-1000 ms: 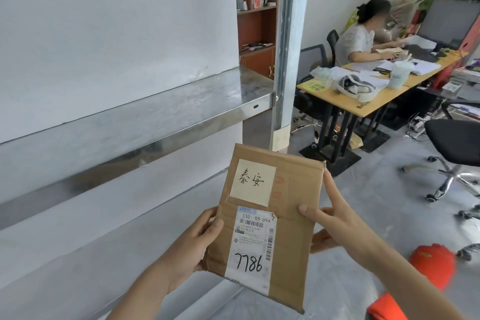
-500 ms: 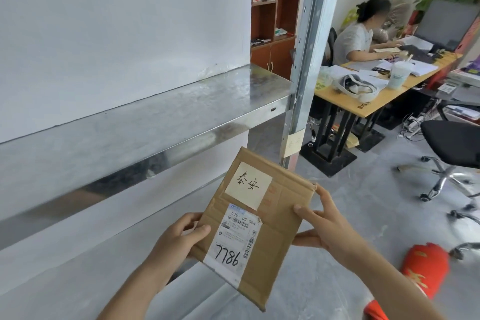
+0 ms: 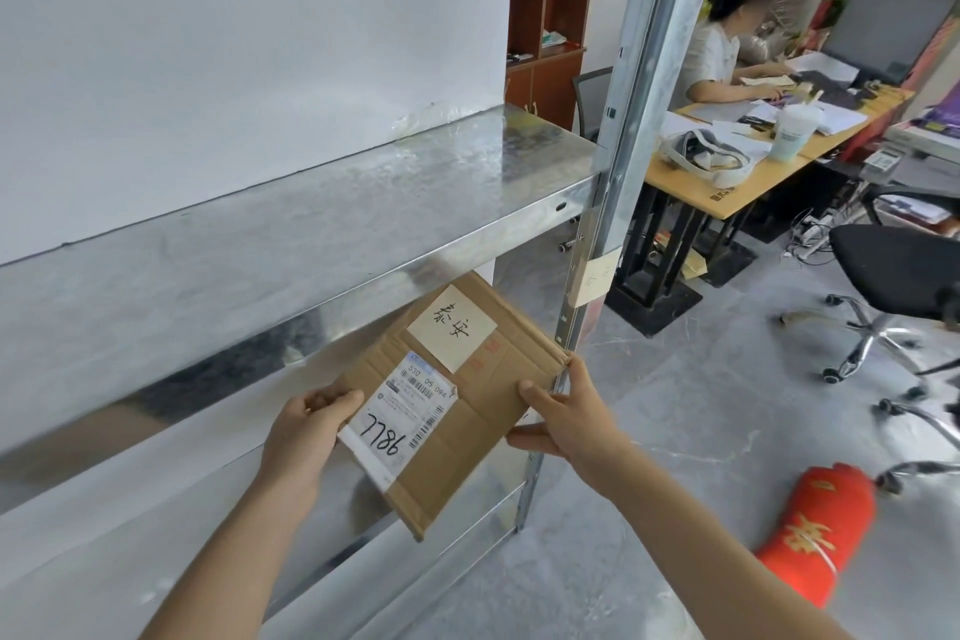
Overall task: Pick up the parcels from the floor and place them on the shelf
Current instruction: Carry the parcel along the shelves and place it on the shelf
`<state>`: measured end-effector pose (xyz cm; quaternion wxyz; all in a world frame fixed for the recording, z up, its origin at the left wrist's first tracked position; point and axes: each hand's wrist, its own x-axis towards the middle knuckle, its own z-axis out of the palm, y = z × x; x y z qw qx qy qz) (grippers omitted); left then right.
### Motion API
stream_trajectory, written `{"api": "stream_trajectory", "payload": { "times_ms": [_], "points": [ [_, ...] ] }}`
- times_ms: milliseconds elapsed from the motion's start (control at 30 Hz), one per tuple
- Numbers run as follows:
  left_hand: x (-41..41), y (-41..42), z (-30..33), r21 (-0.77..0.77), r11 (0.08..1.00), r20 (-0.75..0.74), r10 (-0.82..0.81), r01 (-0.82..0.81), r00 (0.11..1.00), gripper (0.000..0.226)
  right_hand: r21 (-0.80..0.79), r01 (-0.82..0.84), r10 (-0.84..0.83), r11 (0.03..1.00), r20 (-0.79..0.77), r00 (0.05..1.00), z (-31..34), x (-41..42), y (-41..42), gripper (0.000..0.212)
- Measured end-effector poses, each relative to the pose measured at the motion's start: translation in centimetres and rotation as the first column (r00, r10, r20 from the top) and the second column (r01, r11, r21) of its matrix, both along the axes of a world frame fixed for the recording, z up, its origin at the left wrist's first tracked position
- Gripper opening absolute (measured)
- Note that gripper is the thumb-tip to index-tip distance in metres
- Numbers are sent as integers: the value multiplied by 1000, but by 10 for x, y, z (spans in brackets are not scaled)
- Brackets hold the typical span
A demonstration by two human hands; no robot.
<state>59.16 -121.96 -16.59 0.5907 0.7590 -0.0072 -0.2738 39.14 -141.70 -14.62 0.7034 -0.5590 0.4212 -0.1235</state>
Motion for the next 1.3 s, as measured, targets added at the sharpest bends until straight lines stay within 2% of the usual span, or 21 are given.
{"api": "stream_trajectory", "payload": {
  "times_ms": [133, 267, 500, 633, 800, 933, 1067, 1167, 1300],
  "points": [
    [9, -16, -12, 0, 999, 7, 50, -50, 999, 17, 20, 65, -64, 998, -20, 998, -11, 18, -11, 34],
    [11, -35, -17, 26, 996, 24, 81, -82, 996, 23, -48, 93, -96, 995, -75, 993, -18, 31, -20, 30],
    [6, -53, -28, 63, 994, 55, 90, -93, 994, 38, -106, 249, -260, 963, -108, 960, -34, 40, -18, 39],
    [6, -55, -27, 71, 992, 61, 96, -100, 994, 32, -42, 354, -356, 934, -86, 930, -39, 45, -10, 43],
    [9, -59, -33, 61, 993, 34, 100, -102, 994, 50, -55, 361, -365, 931, -90, 927, -39, 47, -10, 38],
    [9, -62, -34, 46, 993, 44, 109, -111, 993, 39, -65, 350, -355, 935, -87, 931, -38, 48, -12, 34],
    [12, -62, -39, 31, 994, 31, 99, -100, 995, 41, -52, 339, -342, 939, -82, 936, -39, 47, -13, 35],
    [13, -57, -41, 21, 996, 30, 84, -85, 996, 60, -34, 319, -321, 947, -70, 945, -36, 43, -13, 35],
    [13, -47, -50, 4, 998, -25, 62, -62, 998, 85, 38, 250, -249, 967, -33, 968, -31, 35, -17, 48]
  ]
}}
